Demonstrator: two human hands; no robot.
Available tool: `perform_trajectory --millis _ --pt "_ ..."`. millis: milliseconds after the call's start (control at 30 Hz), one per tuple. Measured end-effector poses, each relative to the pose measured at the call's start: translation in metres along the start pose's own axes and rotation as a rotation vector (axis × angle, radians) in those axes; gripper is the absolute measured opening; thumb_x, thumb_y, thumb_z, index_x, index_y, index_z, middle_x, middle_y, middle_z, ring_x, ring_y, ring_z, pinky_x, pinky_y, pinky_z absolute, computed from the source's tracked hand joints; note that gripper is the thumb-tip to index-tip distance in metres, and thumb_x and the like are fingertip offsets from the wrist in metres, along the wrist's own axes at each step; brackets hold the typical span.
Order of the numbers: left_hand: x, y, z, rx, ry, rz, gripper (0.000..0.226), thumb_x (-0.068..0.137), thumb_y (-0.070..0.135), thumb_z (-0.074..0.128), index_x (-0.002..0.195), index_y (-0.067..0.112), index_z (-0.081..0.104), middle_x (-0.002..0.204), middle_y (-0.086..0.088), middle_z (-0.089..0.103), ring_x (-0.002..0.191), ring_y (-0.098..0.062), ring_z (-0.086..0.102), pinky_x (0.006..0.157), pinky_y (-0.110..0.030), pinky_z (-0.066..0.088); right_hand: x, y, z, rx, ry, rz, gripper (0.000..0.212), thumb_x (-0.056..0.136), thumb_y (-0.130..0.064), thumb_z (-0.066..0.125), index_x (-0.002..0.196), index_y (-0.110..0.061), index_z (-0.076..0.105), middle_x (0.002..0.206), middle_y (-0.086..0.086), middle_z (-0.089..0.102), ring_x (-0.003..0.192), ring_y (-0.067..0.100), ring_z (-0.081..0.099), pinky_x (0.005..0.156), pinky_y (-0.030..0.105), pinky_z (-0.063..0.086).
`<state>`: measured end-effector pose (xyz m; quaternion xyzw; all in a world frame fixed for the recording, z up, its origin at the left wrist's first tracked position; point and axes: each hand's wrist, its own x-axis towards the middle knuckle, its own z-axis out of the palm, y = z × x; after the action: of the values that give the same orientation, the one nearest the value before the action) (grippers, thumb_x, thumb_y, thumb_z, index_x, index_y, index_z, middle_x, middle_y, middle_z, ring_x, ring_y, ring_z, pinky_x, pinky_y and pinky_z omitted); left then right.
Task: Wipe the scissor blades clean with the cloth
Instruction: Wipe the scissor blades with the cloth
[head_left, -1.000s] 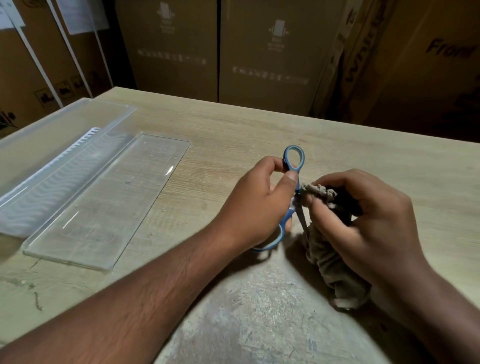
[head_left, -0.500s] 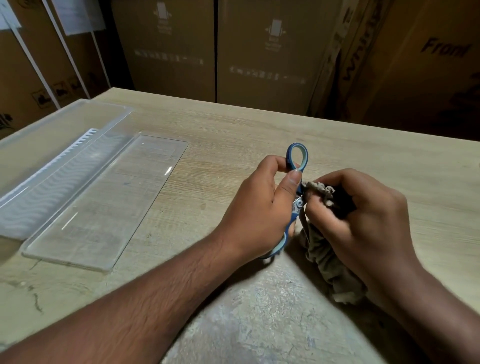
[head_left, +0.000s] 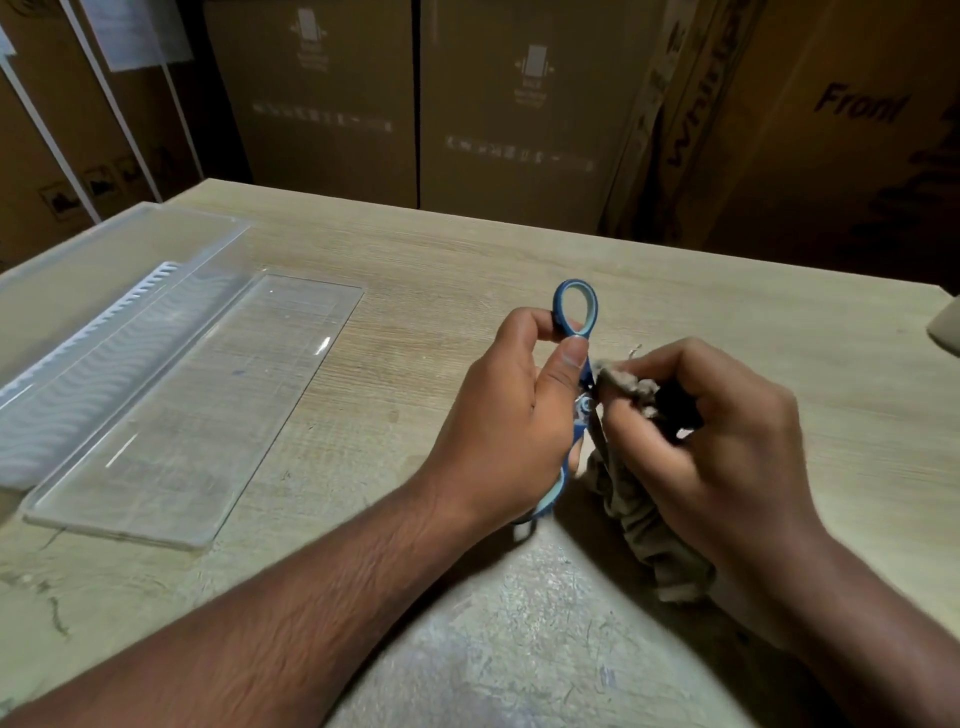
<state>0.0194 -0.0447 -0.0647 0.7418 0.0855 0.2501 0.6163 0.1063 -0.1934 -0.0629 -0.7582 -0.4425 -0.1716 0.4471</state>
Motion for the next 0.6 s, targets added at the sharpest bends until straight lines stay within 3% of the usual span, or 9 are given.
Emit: perform_trajectory --millis 100,233,400,600 --pt "0.001 0.002 -0.003 -0.045 0.005 -0.033 0.014 0.113 0.022 0.047 0.122 0.012 0.051 0.041 0.008 0.05 0.032 -0.002 0.043 0.038 -0.016 0.036 0.001 -0.001 0.006 -0.004 -0.029 -0.036 0.009 0.088 -0.016 0.079 0.095 -0.014 0.073 0.085 -0.003 0.073 0.072 0.011 0.069 0.062 0.032 0.052" --pt "0.002 0.0 -0.001 0.006 -0.024 -0.015 0.011 0.113 0.026 0.049 0.119 0.019 0.052 0.047 0.006 0.054 0.036 -0.007 0.05 0.041 -0.028 0.042 0.004 0.008 0.002 0.023 0.048 0.092 0.008 0.089 -0.016 0.081 0.092 -0.018 0.073 0.081 -0.007 0.073 0.068 0.011 0.068 0.06 0.038 0.053" --pt "0.003 0.002 -0.004 -0.017 0.027 -0.037 0.016 0.112 0.023 0.048 0.122 0.012 0.053 0.046 0.007 0.052 0.033 -0.001 0.045 0.037 -0.015 0.036 -0.001 0.001 0.006 0.017 -0.058 -0.01 0.01 0.089 -0.013 0.08 0.096 -0.014 0.073 0.088 -0.004 0.074 0.074 0.011 0.07 0.063 0.035 0.055" --pt "0.003 0.0 0.0 0.035 -0.011 -0.017 0.011 0.112 0.028 0.049 0.118 0.019 0.052 0.052 0.004 0.057 0.036 -0.007 0.051 0.041 -0.027 0.041 0.002 0.009 0.002 0.074 0.026 0.129 0.014 0.091 -0.013 0.081 0.091 -0.023 0.071 0.081 -0.004 0.073 0.069 0.017 0.068 0.06 0.043 0.054"
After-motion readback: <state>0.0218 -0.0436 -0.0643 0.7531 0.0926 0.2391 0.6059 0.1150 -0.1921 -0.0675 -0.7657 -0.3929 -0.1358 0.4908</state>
